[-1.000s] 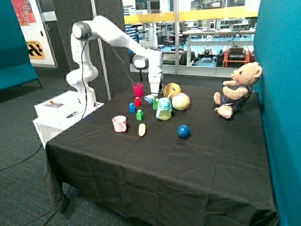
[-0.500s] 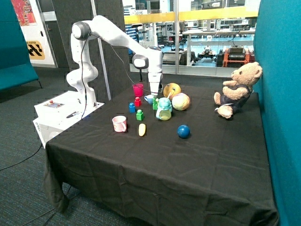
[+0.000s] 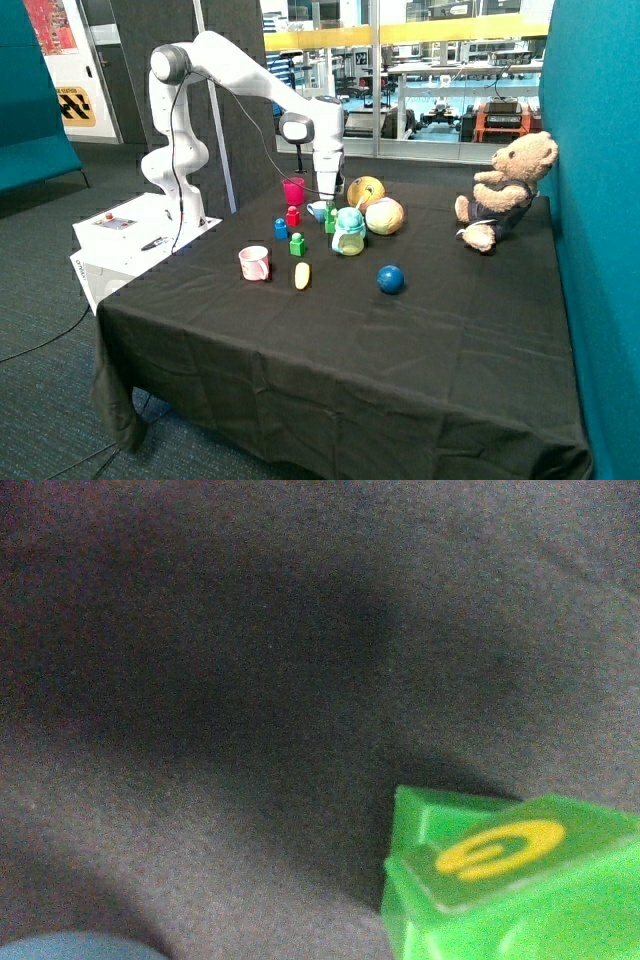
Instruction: Stack green blocks
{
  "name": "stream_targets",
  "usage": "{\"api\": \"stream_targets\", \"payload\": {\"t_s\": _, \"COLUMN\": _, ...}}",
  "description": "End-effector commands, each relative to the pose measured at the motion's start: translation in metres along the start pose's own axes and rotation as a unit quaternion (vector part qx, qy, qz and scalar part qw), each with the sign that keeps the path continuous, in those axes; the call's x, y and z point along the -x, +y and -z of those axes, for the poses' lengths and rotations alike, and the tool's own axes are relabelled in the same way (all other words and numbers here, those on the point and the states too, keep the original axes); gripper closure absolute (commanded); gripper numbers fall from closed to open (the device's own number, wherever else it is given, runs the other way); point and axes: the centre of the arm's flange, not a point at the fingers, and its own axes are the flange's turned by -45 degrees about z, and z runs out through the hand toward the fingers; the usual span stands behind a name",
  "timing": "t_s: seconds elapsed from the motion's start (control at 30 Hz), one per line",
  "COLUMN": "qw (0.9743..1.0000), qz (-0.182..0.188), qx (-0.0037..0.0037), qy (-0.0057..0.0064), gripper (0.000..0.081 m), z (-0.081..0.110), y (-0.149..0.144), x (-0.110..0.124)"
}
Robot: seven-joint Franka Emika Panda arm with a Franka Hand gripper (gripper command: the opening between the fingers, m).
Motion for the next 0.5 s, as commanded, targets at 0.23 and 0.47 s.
{"api": "stream_targets", "payload": {"t_s": 0.23, "qw": 1.0000, "qz": 0.004, "qx": -0.00130, "qy": -0.0005, "gripper": 0.0000, "z": 0.019, "y": 0.004, "x": 0.002}}
{"api": "stream_targets", "payload": {"t_s": 0.47, "qw": 1.0000, "qz": 0.002, "qx": -0.00130, "qy": -0.0005, "gripper": 0.0015, "z": 0.020, "y": 0.006, "x": 0.013}}
